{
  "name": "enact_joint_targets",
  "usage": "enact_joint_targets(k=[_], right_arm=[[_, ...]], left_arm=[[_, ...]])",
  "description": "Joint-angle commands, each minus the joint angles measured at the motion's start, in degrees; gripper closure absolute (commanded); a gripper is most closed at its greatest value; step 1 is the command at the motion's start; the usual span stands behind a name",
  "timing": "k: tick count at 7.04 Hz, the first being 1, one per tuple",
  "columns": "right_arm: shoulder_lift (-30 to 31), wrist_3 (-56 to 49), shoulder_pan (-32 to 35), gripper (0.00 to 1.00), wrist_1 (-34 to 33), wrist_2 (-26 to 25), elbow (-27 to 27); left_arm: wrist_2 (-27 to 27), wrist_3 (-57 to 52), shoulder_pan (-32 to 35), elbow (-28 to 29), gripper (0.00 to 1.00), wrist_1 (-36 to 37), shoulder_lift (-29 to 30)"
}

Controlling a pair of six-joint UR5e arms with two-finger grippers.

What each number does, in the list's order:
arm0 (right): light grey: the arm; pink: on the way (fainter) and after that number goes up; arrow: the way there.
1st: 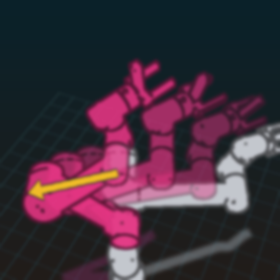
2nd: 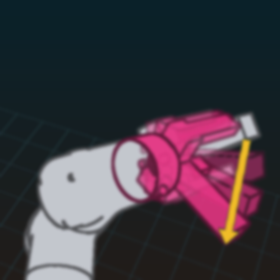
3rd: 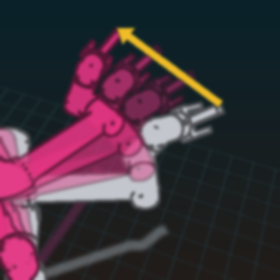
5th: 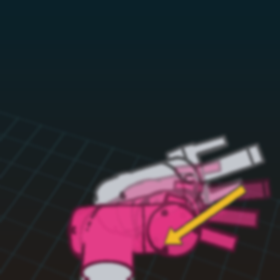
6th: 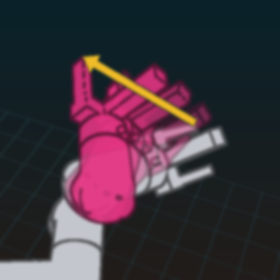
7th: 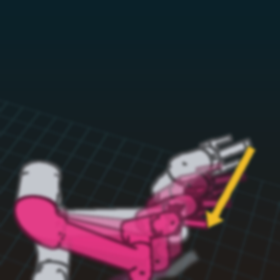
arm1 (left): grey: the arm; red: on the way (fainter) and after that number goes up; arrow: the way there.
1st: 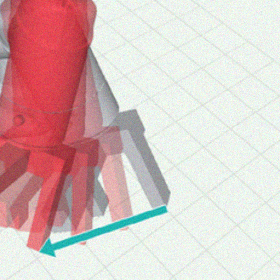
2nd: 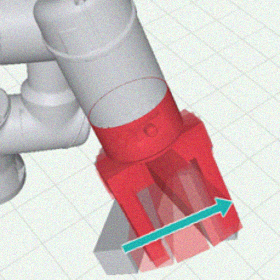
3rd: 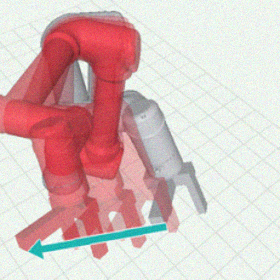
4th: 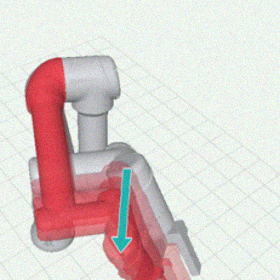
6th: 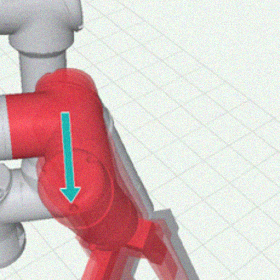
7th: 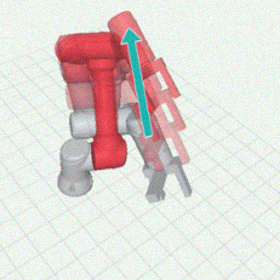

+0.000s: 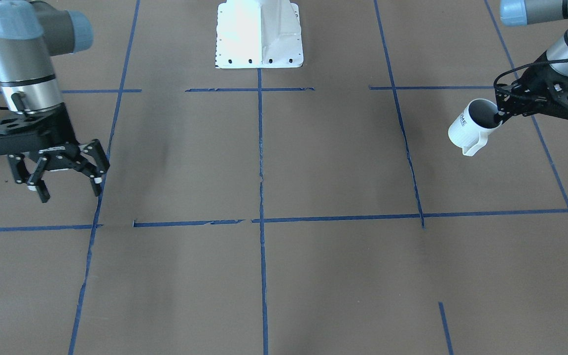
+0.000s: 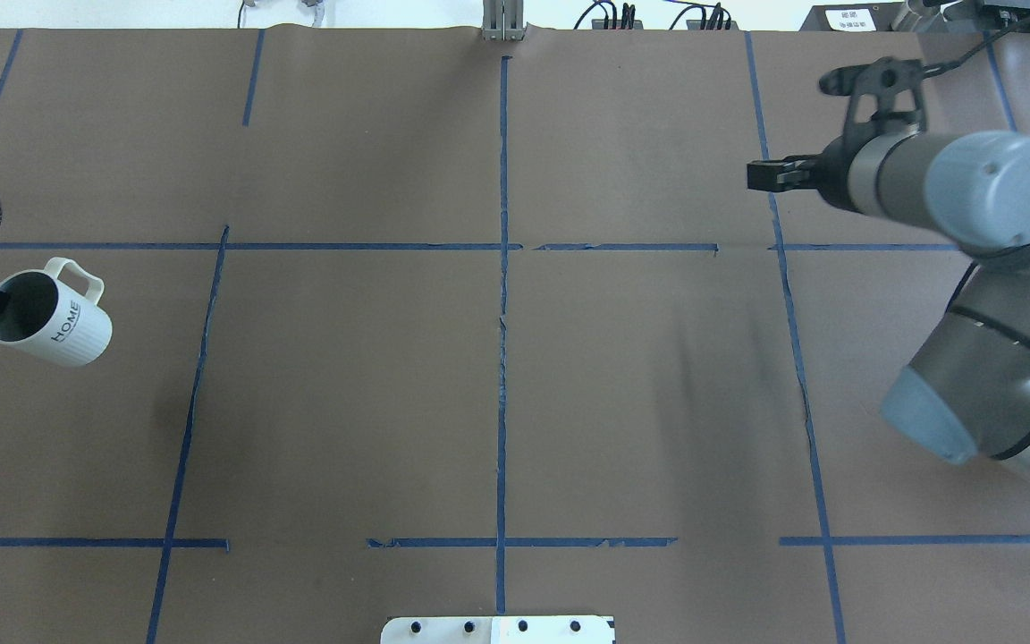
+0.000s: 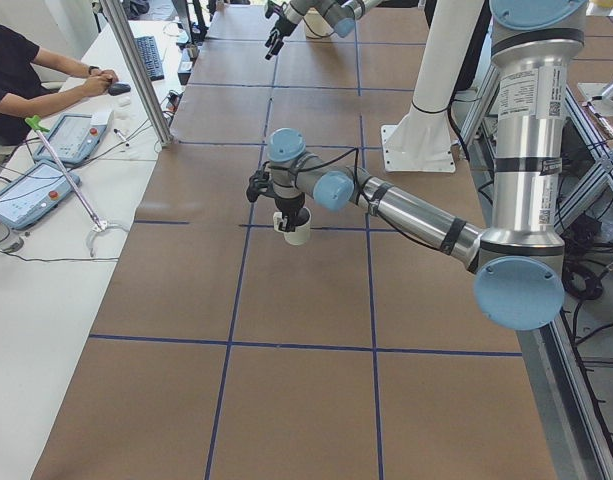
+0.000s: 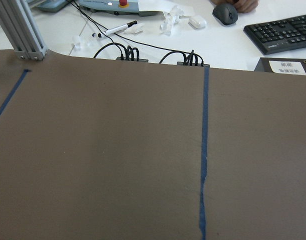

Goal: Left arm hands cup to right arm to dump lemon

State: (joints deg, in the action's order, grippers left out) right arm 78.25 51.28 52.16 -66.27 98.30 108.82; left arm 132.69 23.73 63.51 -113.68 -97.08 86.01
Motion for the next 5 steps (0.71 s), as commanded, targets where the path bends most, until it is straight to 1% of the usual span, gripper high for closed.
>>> enact_joint_targets(k=[1, 2, 3, 4, 5], right_arm=[[3.47, -5.81, 13.1, 0.0, -8.66, 17.57, 1.22], [6.45, -10.71, 16.1, 0.0, -8.87, 21.45, 1.83], [8.65, -16.07, 20.57, 0.0, -9.22, 27.32, 2.01], [12.42, -18.21, 24.35, 0.0, -9.14, 31.73, 2.7], [15.67, -21.63, 26.83, 0.0, -9.14, 35.78, 3.58]], left_arm=[[0.81, -0.79, 0.48, 3.36, 1.0, -2.83, -2.5], [0.81, 3.3, 0.3, 4.77, 1.0, -6.16, -2.42], [0.81, 4.39, 0.3, 8.87, 1.0, -12.55, -2.42], [0.81, 8.14, 0.13, 11.0, 1.0, -15.92, -1.9], [0.81, 9.83, 0.13, 11.2, 1.0, -16.12, -1.37]])
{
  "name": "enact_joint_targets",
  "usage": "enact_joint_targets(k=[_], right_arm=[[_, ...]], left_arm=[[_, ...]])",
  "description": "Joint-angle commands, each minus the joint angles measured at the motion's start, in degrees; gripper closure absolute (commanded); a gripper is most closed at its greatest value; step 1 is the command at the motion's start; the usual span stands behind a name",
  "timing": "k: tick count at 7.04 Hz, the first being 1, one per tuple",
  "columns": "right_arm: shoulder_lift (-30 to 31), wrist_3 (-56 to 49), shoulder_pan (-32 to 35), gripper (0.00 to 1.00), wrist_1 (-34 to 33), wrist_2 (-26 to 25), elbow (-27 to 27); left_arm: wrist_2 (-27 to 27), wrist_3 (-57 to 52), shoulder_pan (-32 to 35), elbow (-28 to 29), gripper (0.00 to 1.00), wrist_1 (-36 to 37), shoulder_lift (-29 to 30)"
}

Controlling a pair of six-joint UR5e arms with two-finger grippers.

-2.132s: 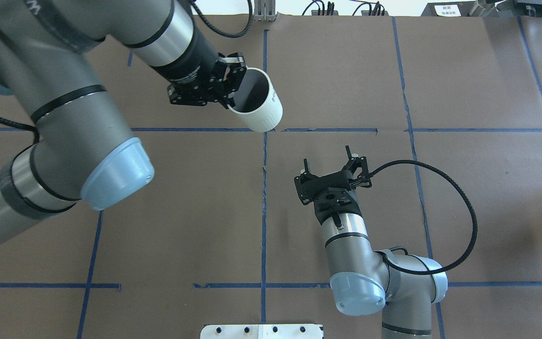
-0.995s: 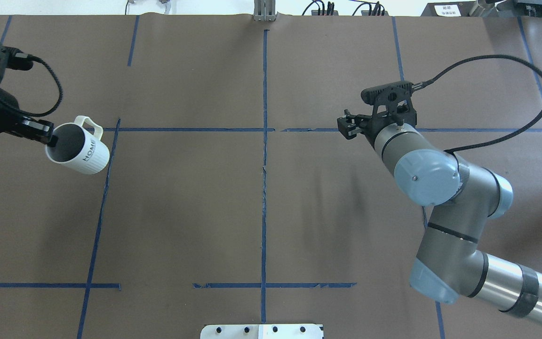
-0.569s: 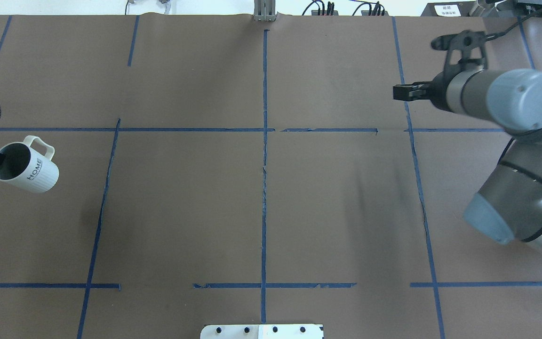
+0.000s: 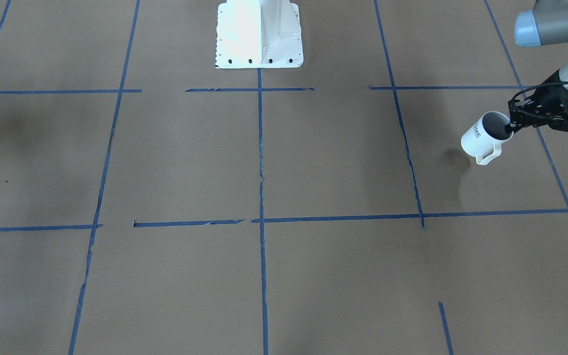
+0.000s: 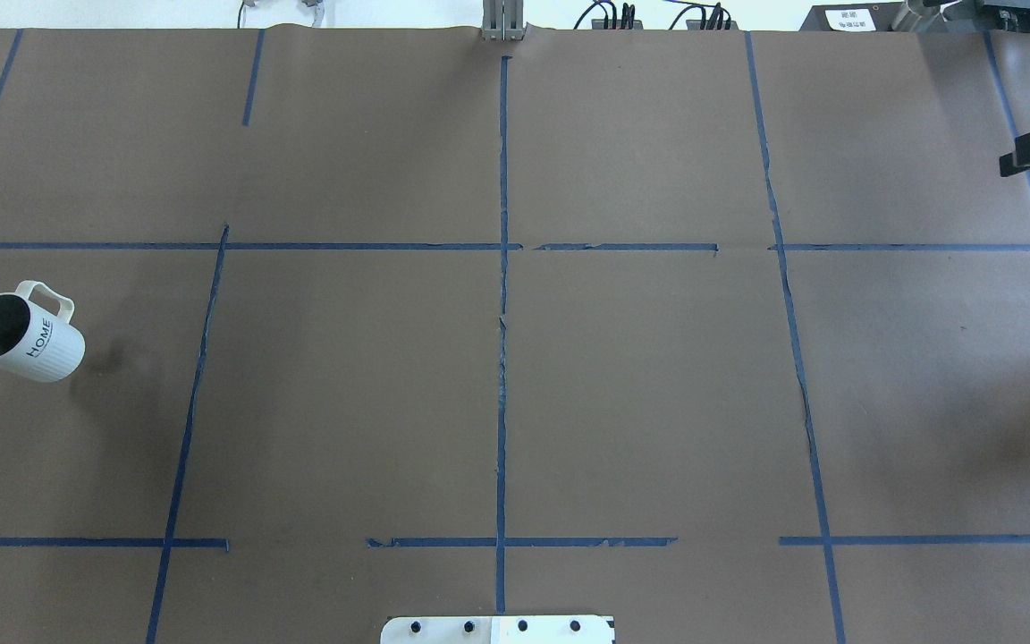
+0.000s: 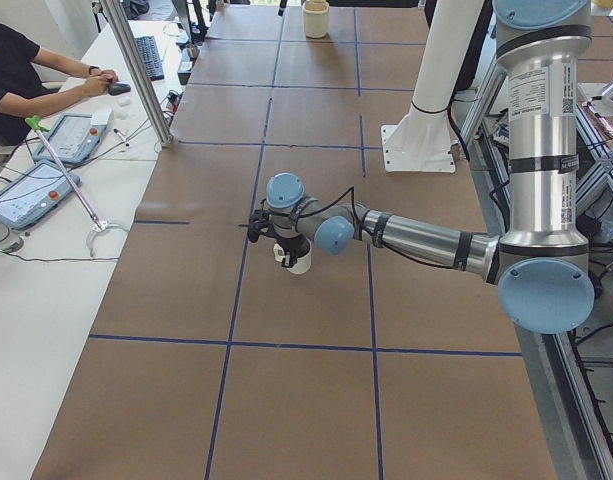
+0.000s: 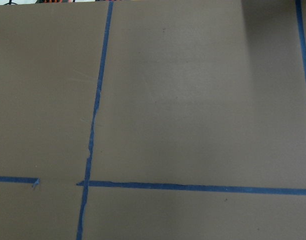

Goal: Left arm hands cup to right arm to dump lemon

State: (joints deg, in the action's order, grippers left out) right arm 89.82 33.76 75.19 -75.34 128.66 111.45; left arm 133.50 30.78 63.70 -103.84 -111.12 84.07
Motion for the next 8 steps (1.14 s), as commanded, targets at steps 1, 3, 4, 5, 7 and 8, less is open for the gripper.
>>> enact_joint_targets(k=[1, 3, 4, 5, 7, 8], right_arm=[[5.79, -7.53, 4.78, 0.0, -0.16, 6.94, 0.96], [6.42, -7.74, 4.62, 0.0, -0.16, 6.95, 1.05], [6.42, -7.74, 4.53, 0.0, -0.16, 6.95, 1.05], [6.42, -7.74, 4.53, 0.0, -0.16, 6.95, 1.05], [7.03, -7.92, 4.96, 0.0, -0.16, 7.21, 1.05], [7.82, -10.7, 6.18, 0.0, -0.16, 8.26, 0.79]], left_arm=[[-0.08, 2.45, -0.06, 2.84, 1.0, -2.26, 0.39], [-0.09, 2.19, -0.15, 5.91, 0.98, -2.96, 0.57], [0.0, 2.71, -0.06, 5.58, 0.84, -4.79, 0.48], [0.0, 2.45, -0.15, 6.1, 0.01, -4.9, 0.48], [-0.52, 2.97, 0.72, -0.87, 0.0, -3.85, 0.48], [-0.26, 2.54, 5.86, -1.71, 0.0, -3.67, 0.65]])
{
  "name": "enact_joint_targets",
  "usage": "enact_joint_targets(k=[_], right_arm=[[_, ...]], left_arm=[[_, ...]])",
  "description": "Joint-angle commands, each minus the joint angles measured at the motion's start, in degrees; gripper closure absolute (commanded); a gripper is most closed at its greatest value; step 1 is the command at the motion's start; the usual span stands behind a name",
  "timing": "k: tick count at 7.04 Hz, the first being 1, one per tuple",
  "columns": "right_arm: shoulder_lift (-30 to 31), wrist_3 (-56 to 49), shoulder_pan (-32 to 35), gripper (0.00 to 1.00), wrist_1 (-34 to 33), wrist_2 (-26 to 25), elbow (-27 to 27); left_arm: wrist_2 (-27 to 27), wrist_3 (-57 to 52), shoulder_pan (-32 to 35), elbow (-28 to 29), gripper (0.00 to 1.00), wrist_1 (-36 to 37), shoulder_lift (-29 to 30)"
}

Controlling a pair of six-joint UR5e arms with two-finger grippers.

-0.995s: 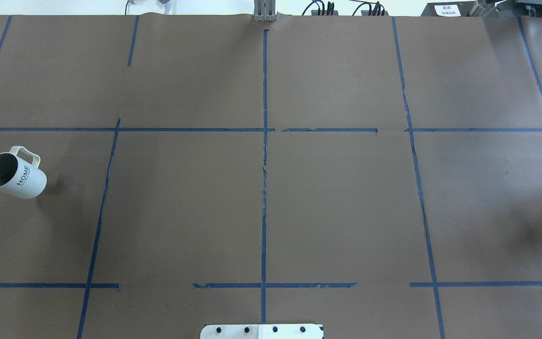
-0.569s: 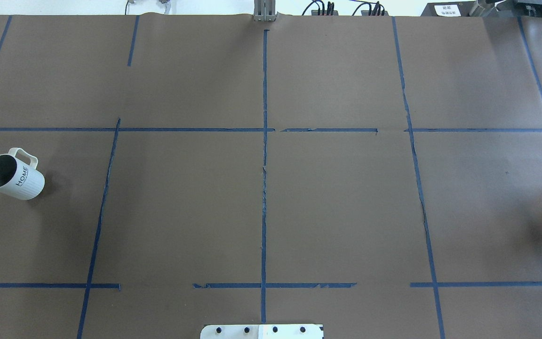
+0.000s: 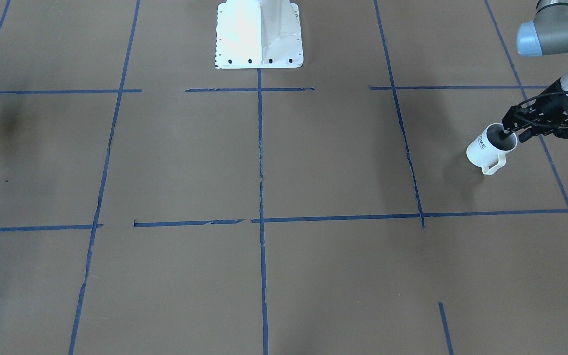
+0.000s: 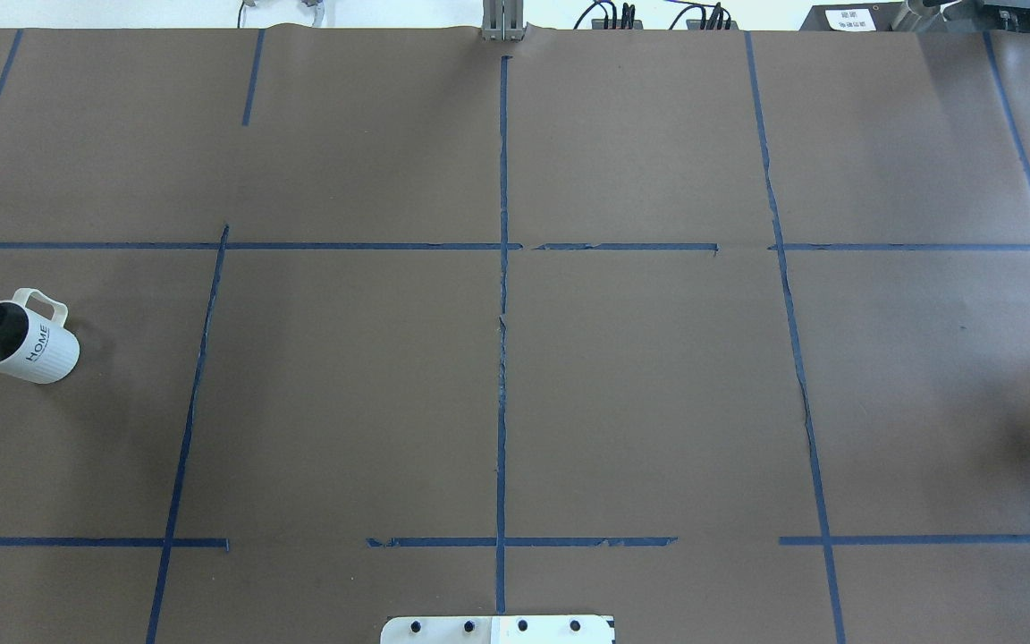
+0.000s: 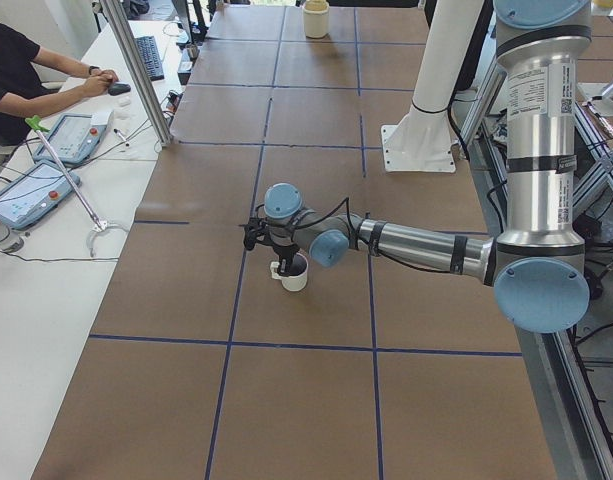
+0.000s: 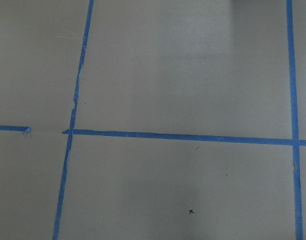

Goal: Left arm hands cup to right arm to dump lemon

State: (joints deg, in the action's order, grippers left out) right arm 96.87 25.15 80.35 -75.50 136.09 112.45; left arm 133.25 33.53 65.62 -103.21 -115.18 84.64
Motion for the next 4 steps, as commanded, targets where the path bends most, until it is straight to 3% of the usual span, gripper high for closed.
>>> enact_joint_targets(k=[1, 3, 4], right_arm=[[2.16, -4.47, 2.08, 0.0, -0.17, 3.1, -0.82], [10.23, -4.67, 2.79, 0.0, -0.79, 4.26, 3.89], [12.53, -5.19, 2.62, 0.0, -0.88, 4.96, 3.57]], left_arm=[[0.34, -1.26, 6.17, -2.09, 0.0, 0.22, -0.09], [4.63, -12.98, 13.02, 0.35, 0.0, 0.4, -0.53], [5.26, -19.14, 14.35, 1.25, 0.0, 0.4, -1.4]])
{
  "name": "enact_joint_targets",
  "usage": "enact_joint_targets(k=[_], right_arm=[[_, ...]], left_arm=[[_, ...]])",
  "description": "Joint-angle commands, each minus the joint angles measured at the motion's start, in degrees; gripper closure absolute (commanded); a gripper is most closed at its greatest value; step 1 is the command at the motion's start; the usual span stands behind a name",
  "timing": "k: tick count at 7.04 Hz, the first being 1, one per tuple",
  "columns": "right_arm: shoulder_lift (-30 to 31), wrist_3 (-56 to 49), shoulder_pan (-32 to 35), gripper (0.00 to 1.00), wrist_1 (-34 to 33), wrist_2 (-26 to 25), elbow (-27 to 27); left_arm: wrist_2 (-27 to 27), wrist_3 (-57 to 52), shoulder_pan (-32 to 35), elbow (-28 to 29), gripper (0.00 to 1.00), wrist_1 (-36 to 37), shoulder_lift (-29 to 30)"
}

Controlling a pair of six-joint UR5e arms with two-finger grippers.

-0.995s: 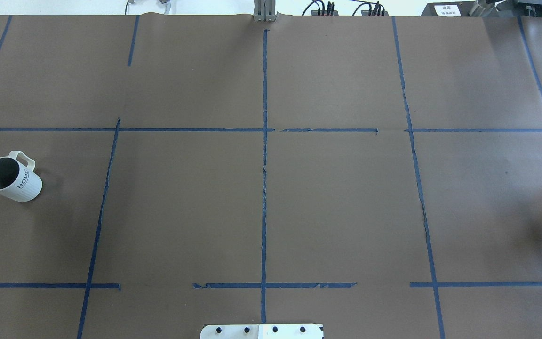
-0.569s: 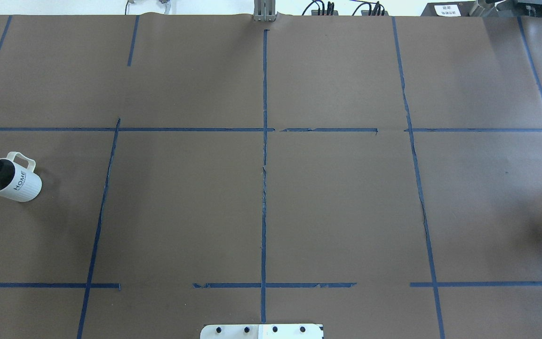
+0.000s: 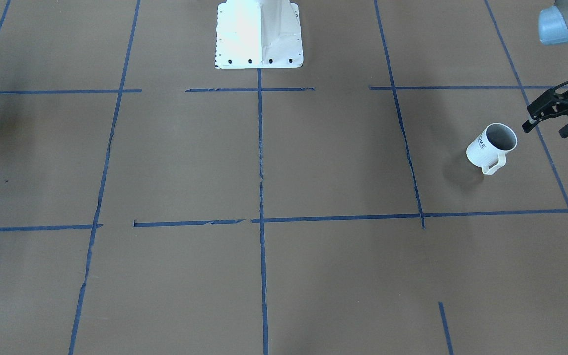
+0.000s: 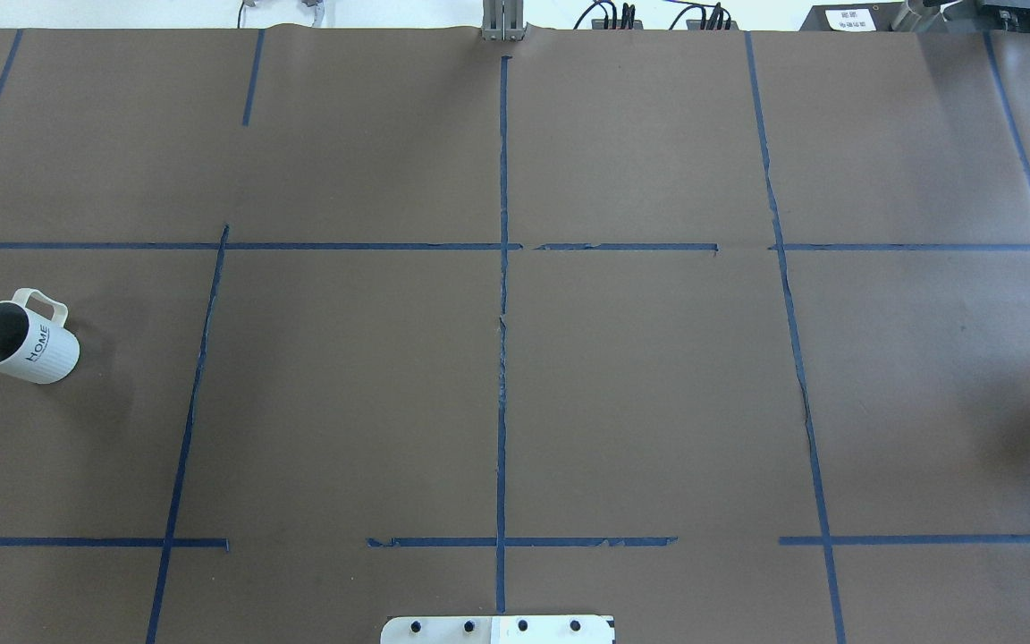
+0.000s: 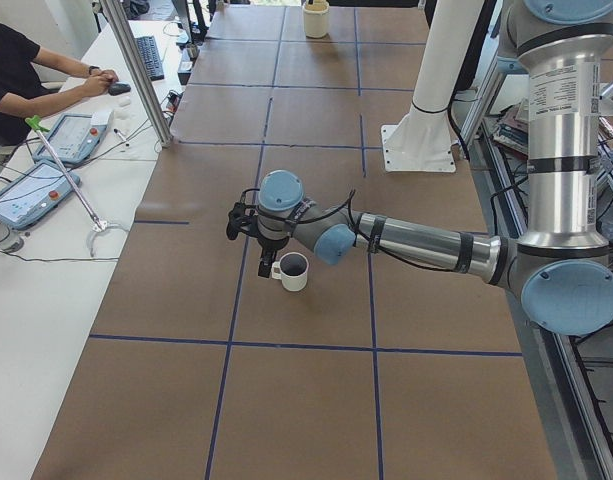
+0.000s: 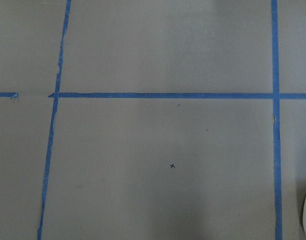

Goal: Left arm hands cup to right arm to dump lemon

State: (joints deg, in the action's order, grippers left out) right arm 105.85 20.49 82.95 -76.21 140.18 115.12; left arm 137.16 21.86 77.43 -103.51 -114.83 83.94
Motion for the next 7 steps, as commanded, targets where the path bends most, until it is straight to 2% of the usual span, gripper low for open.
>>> enact_joint_targets(k=[1, 2, 3, 5, 6, 7], right_arm=[[5.05, -4.98, -0.16, 0.0, -0.17, 0.8, -1.19], [5.07, -10.94, 2.36, 0.0, -0.25, 0.45, -3.91], [5.07, -12.22, 3.17, 0.0, -0.52, 0.36, -4.55], [5.59, -11.27, 5.19, 0.0, -0.34, 1.31, -5.86], [5.16, -11.09, 5.2, 0.0, 0.27, 1.06, -8.31], [4.55, -11.26, 5.2, 0.0, 0.45, 0.97, -9.03]], left_arm=[[1.88, -11.36, 4.38, 1.38, 0.0, 2.48, -1.84], [3.63, -18.18, 6.49, 0.77, 0.0, 12.68, -1.59], [3.65, -23.73, 8.95, 1.29, 0.0, 20.79, 0.24], [3.39, -24.14, 10.46, 0.06, 0.0, 24.81, -0.61], [3.29, -24.05, 11.16, -0.72, 0.0, 24.91, -2.45], [2.77, -24.14, 10.91, 0.92, 0.0, 25.0, -3.07]])
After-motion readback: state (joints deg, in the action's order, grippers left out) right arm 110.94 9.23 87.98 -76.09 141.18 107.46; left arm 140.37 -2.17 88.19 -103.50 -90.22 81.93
